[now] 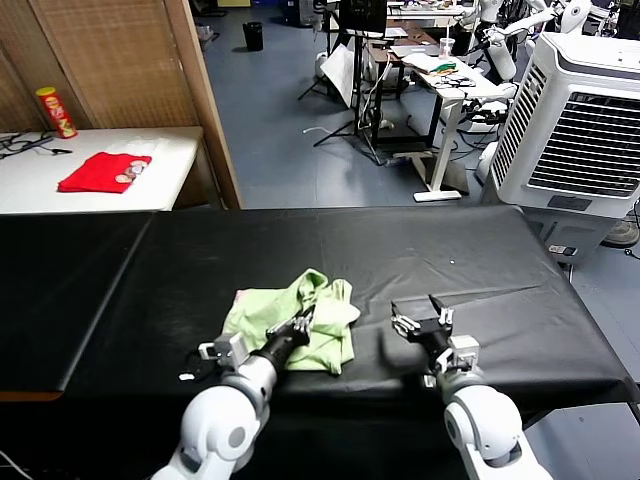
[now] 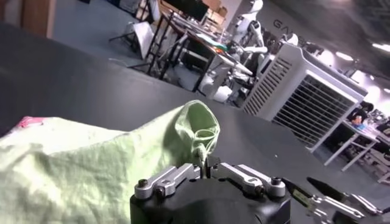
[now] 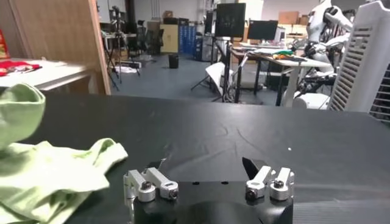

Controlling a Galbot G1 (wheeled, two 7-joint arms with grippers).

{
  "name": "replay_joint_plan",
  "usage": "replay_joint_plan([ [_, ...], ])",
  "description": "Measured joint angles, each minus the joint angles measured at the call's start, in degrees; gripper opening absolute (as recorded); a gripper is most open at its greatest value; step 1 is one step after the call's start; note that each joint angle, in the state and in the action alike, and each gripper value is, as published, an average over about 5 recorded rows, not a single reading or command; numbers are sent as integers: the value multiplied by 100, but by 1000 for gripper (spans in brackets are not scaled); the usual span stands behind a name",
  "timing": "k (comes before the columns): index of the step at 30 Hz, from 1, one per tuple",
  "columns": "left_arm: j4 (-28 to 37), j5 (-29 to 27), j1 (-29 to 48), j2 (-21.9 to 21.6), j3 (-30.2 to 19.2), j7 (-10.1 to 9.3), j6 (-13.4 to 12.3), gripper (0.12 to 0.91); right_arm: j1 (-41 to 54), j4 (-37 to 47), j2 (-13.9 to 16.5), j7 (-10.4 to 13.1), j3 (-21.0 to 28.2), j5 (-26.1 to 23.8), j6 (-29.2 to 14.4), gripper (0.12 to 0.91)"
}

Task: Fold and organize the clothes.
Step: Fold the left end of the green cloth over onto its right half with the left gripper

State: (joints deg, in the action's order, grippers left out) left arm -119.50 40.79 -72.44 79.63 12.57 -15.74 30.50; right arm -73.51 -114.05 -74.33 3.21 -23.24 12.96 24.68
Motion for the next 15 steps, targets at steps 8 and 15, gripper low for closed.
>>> replay_joint_plan([
  [8,-13,54,-82,322,50,198,-160,583,133,-7,72,-181,272,75,-44,798],
  [15,-231,-542,-299,93,500,565,-471,792,359,83,183,-334,660,210,-48,798],
])
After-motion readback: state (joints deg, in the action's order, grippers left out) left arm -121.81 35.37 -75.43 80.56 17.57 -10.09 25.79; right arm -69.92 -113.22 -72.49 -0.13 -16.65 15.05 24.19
